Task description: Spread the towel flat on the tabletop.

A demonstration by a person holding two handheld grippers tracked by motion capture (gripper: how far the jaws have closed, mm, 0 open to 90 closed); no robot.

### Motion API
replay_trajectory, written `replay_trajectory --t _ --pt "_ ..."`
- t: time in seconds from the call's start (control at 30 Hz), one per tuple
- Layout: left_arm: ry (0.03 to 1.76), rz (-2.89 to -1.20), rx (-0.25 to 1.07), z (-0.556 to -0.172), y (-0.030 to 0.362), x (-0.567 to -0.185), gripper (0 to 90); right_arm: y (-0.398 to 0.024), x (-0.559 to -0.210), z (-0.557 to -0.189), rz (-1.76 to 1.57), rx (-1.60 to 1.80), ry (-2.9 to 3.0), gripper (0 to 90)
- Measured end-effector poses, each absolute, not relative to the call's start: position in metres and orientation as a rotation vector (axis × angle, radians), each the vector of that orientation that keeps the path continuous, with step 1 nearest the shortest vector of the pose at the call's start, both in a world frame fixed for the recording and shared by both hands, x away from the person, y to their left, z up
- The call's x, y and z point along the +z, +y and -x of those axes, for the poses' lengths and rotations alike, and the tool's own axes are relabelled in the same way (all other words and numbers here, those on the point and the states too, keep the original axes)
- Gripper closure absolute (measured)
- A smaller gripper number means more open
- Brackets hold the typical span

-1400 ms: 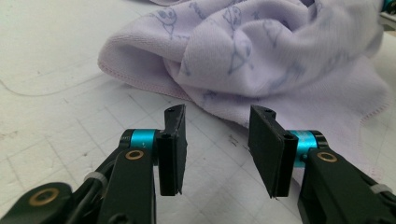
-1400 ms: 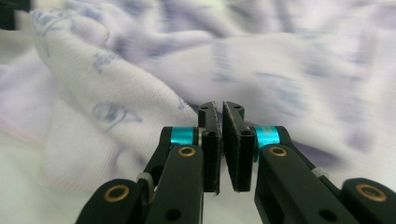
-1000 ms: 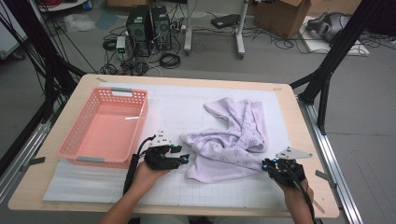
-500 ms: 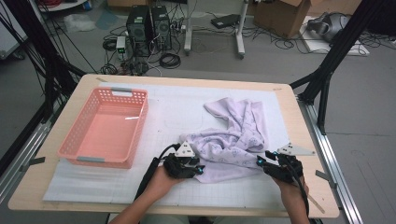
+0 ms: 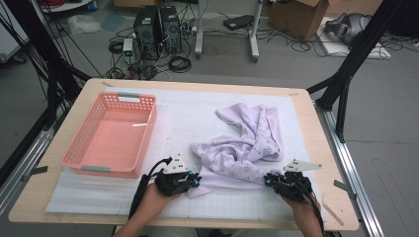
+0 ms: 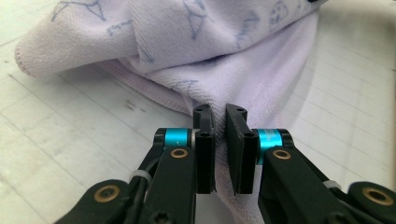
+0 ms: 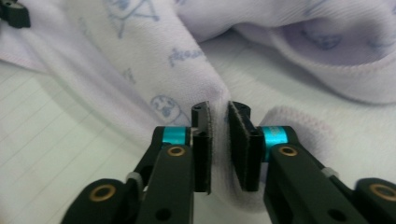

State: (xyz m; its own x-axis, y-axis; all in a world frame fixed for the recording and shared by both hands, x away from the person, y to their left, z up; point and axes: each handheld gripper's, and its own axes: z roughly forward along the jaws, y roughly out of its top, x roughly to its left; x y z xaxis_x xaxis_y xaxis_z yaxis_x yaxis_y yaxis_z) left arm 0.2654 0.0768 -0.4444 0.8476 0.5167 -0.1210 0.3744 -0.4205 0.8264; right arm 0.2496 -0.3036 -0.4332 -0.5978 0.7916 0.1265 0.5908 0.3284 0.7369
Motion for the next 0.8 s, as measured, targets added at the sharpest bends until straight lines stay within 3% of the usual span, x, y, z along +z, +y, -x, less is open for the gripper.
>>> replay_trajectory --t 0.5,0.63,0.8 --pt "0.641 -2.052 0.169 -0.205 0.099 -0.44 80.6 -0.312 -0.421 -0.166 -1.234 1.16 2.459 82.0" --pt "0.698 -1.992 0.206 -0.21 0.102 -0.435 54.8 -0.315 -0.413 -0.165 -1.234 1.272 2.364 68.2" --pt "0.718 -1.946 0.227 -0.222 0.104 -0.432 46.6 -0.326 -0.406 -0.183 -1.283 1.365 2.161 70.1"
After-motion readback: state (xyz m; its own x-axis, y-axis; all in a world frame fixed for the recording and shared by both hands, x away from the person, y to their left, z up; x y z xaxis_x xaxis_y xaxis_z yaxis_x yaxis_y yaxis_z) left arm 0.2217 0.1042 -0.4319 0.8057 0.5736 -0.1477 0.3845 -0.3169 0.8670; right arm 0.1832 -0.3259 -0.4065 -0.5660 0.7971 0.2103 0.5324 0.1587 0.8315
